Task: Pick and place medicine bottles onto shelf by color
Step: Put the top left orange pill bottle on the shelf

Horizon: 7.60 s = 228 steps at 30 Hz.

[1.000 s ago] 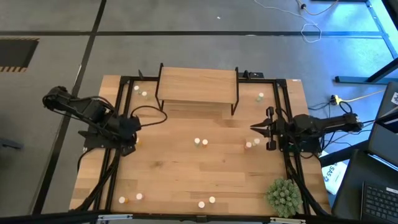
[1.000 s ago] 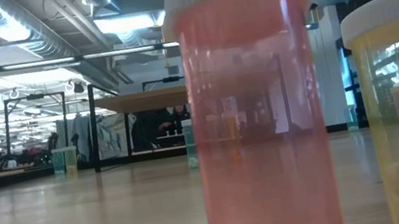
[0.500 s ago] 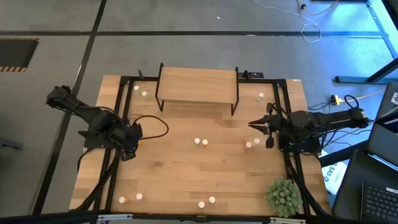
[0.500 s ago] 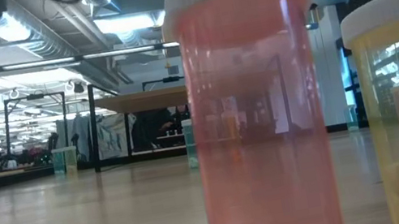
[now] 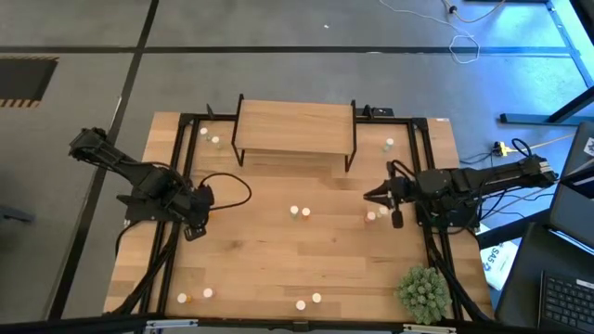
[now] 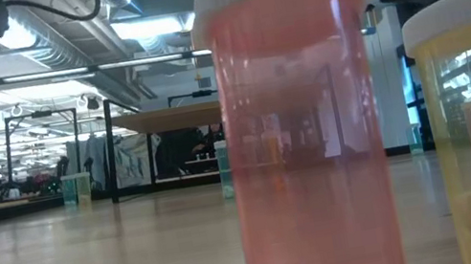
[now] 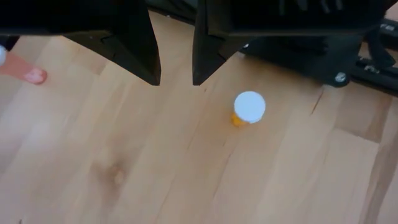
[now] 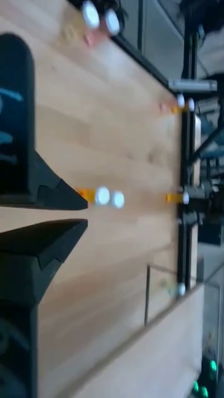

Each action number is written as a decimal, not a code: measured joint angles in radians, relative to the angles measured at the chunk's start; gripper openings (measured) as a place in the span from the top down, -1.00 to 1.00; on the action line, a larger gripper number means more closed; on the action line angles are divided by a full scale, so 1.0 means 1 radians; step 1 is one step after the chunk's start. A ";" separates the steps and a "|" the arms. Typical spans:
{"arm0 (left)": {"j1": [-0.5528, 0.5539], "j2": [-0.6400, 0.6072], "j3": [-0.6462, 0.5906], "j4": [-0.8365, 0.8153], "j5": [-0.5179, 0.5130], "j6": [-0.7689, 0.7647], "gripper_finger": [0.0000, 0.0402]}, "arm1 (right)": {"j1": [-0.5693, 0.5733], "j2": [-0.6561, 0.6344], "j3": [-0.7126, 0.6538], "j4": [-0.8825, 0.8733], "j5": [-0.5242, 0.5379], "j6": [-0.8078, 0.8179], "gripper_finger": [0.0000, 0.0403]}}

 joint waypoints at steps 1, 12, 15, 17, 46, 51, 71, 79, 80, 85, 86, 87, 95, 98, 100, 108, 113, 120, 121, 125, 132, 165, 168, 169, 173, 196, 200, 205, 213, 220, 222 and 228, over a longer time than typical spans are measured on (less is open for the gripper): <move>0.000 0.000 0.000 0.010 0.000 -0.001 0.57 | 0.000 -0.001 0.000 0.000 -0.012 0.000 0.80; 0.000 0.000 0.000 0.090 0.000 -0.002 0.57 | 0.000 -0.001 0.000 0.002 -0.022 -0.001 0.80; 0.000 0.000 0.000 0.090 0.000 -0.020 0.57 | 0.000 -0.001 0.000 0.002 -0.022 -0.001 0.80; 0.003 0.000 0.000 0.084 0.000 -0.071 0.57 | 0.000 -0.001 0.000 0.002 -0.022 -0.002 0.80; 0.067 0.027 -0.001 -0.024 -0.007 -0.288 0.43 | 0.000 -0.001 0.000 0.002 -0.022 -0.003 0.80; 0.067 0.053 -0.001 -0.045 -0.010 -0.283 0.18 | 0.000 -0.002 0.000 0.003 -0.022 -0.003 0.80; 0.113 0.108 -0.141 0.036 -0.082 -0.244 -0.11 | 0.000 -0.002 -0.001 0.003 -0.022 -0.003 0.80; 0.162 0.108 -0.185 0.050 -0.087 -0.215 -0.11 | 0.000 -0.002 -0.001 0.002 -0.021 -0.003 0.80; 0.166 0.108 -0.189 0.058 -0.088 -0.207 -0.11 | 0.000 -0.002 -0.001 0.002 -0.022 -0.003 0.80; 0.191 0.108 -0.202 0.081 -0.095 -0.168 -0.11 | 0.000 -0.002 -0.001 0.002 -0.022 -0.003 0.80; 0.197 0.108 -0.205 0.081 -0.094 -0.158 -0.11 | 0.000 -0.002 -0.001 0.002 -0.022 -0.003 0.80; 0.201 0.108 -0.206 0.083 -0.092 -0.149 -0.11 | 0.000 -0.002 -0.001 0.002 -0.022 -0.003 0.80; 0.216 0.108 -0.206 0.082 -0.070 -0.145 -0.11 | 0.000 -0.002 -0.001 0.002 -0.022 -0.003 0.80; 0.216 0.108 -0.205 0.080 -0.048 -0.140 -0.11 | 0.000 -0.002 -0.001 0.002 -0.022 -0.003 0.80; 0.215 0.108 -0.205 0.080 -0.051 -0.139 -0.11 | 0.000 -0.002 -0.001 0.002 -0.022 -0.003 0.80; 0.214 0.108 -0.204 0.089 -0.034 0.041 -0.11 | 0.000 -0.002 -0.001 0.002 -0.021 -0.003 0.80; 0.214 0.108 -0.204 0.086 -0.035 0.110 -0.11 | 0.000 -0.002 -0.001 0.002 -0.022 -0.003 0.80; 0.214 0.141 -0.209 0.091 -0.014 0.110 -0.11 | 0.000 -0.001 -0.001 0.002 -0.022 -0.003 0.80; 0.214 0.150 -0.213 0.099 -0.014 0.108 -0.11 | 0.000 -0.001 -0.001 0.003 -0.022 -0.003 0.80; 0.214 0.177 -0.224 0.140 -0.017 0.111 -0.11 | 0.000 -0.001 -0.001 0.002 -0.022 -0.003 0.80; 0.214 0.180 -0.224 0.143 -0.018 0.112 -0.11 | 0.000 -0.001 -0.001 0.003 -0.022 -0.003 0.80; 0.214 0.178 -0.223 0.128 -0.017 0.103 0.51 | 0.000 -0.001 -0.001 0.003 -0.022 -0.003 0.80; 0.214 0.178 -0.203 0.132 -0.012 0.103 0.52 | 0.000 -0.001 -0.001 0.002 -0.022 -0.003 0.80; 0.214 0.178 -0.192 0.133 -0.012 0.103 0.52 | 0.000 -0.001 -0.001 0.002 -0.022 -0.003 0.80; 0.214 0.178 -0.128 0.128 -0.013 0.111 0.53 | 0.000 -0.001 -0.001 0.002 -0.022 -0.003 0.80; 0.460 0.260 0.423 -0.143 -0.062 0.332 0.53 | 0.000 -0.001 -0.001 0.003 -0.021 -0.107 0.80; 0.557 0.338 0.547 -0.172 -0.071 0.414 0.53 | 0.000 -0.001 -0.001 0.001 -0.021 -0.163 0.80; 0.642 0.444 0.725 -0.212 -0.069 0.520 0.53 | 0.000 -0.002 -0.001 0.011 -0.022 -0.159 0.80; 0.755 0.618 1.015 -0.341 -0.071 0.670 0.53 | 0.000 -0.002 -0.001 0.042 -0.021 -0.133 0.80; 0.877 0.744 1.202 -0.380 -0.074 0.788 0.53 | 0.000 -0.004 -0.001 0.223 0.067 -0.137 0.80; 0.912 0.773 1.240 -0.382 -0.073 0.822 0.53 | 0.000 -0.004 -0.001 0.294 0.135 -0.130 0.80; 1.021 0.862 1.329 -0.379 -0.073 0.879 0.53 | 0.000 -0.003 0.047 0.295 0.368 -0.033 0.80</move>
